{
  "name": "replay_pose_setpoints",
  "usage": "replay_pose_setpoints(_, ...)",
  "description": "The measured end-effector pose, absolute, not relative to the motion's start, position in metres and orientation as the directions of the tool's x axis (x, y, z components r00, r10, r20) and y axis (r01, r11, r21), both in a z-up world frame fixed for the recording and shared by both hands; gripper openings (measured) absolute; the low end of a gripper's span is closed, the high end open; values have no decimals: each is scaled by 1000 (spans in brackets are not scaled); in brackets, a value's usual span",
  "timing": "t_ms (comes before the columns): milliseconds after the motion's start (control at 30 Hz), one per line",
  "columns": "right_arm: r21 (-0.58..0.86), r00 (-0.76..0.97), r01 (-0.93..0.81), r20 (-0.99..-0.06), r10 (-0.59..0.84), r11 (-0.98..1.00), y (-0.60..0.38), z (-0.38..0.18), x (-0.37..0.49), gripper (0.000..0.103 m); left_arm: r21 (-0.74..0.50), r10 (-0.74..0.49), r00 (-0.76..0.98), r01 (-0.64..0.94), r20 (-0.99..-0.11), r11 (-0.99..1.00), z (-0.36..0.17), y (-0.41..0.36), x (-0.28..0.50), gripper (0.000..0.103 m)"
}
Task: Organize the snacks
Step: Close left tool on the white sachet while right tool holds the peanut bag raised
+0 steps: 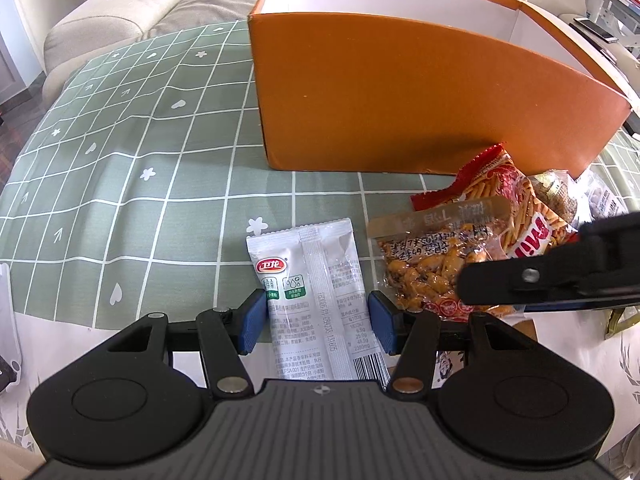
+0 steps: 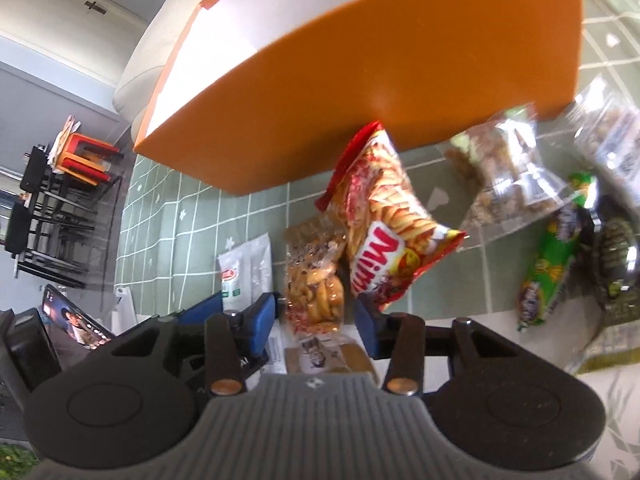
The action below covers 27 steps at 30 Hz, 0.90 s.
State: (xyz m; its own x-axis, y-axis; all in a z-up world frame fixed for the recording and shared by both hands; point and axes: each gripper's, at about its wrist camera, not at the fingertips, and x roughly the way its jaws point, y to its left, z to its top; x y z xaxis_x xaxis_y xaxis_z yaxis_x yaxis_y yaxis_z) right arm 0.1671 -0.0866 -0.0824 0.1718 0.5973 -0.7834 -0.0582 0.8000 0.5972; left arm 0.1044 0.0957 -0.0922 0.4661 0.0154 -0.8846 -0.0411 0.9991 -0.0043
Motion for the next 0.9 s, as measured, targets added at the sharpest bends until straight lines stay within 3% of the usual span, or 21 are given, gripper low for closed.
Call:
replay_pose_setpoints(233, 650, 149, -15, -750, 644, 760, -90, -102, 176, 41, -5, 9, 467, -29, -884, 1000, -93, 95, 104, 63)
replay_pose_setpoints(300, 654, 151, -15, -746, 648, 756, -90, -105, 176, 27, -8, 6, 466, -26, -885, 1000, -92, 96, 104, 62)
replay_pose_setpoints(367, 656, 154, -26, -743, 652, 754, -90, -105, 176, 26, -20, -3, 466, -31, -885, 999, -92, 98, 104, 62)
replay_pose_setpoints(500, 632, 164, -75, -755, 634, 772, -88, -98, 172, 26, -32, 11, 426, -93, -905, 995, -92, 105, 104, 88)
replay_pose_setpoints(633, 620, 171, -105, -759, 628, 778, -82, -99, 172, 26, -90, -23, 380, -159, -925, 983, -90, 115, 101, 91)
replay_pose_setpoints(900, 599, 183, -164, -762, 621, 784, -68, -99, 171, 26, 6, 60, 355, -151, -933, 989, -94, 90, 102, 94)
